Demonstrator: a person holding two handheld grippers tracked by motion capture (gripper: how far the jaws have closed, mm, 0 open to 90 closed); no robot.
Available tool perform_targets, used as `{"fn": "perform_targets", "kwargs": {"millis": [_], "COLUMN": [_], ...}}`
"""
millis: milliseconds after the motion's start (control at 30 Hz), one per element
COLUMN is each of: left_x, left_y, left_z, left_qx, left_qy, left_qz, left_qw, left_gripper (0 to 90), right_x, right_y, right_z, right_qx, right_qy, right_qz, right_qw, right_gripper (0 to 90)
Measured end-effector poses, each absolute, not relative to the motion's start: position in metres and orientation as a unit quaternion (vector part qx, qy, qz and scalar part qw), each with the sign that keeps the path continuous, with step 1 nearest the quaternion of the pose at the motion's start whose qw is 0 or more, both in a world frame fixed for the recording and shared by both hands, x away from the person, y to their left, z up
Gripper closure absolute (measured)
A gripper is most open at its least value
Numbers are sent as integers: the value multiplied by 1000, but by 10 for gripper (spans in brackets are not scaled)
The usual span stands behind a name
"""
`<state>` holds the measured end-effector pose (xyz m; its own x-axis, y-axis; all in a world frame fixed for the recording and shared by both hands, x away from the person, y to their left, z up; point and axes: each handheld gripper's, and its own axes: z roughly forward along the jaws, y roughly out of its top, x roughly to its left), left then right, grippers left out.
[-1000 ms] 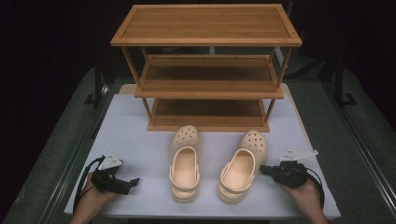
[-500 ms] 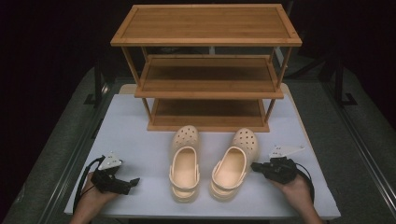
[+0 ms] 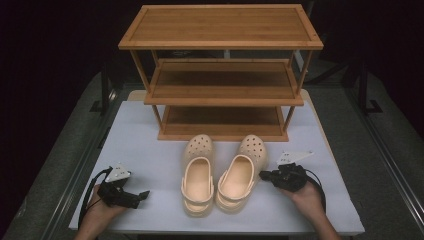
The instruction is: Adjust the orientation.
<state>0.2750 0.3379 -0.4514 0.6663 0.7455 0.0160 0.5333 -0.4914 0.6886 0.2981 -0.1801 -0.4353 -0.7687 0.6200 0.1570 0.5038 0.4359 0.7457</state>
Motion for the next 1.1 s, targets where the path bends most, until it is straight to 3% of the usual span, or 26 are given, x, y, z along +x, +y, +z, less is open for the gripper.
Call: {"fn": "perform_targets", "kwargs": {"millis": [500, 667, 1100], "left_x": [275, 275, 275], "left_y": [338, 338, 338], "left_z": [-451, -451, -451], "left_qx": [850, 849, 849], "left_qy": [376, 376, 377], "left_qz": [158, 158, 158], "left_qw": [334, 335, 335], "left_gripper": [0, 0, 0], "right_x": [299, 312, 331], "right_y": [-186, -202, -193], "right_z": [-430, -433, -438], "right_qx": [331, 351, 339], "right_qy": [845, 837, 847], "right_qz": [412, 409, 401], "right_qw": [84, 91, 81], "right_gripper": [890, 890, 895]}}
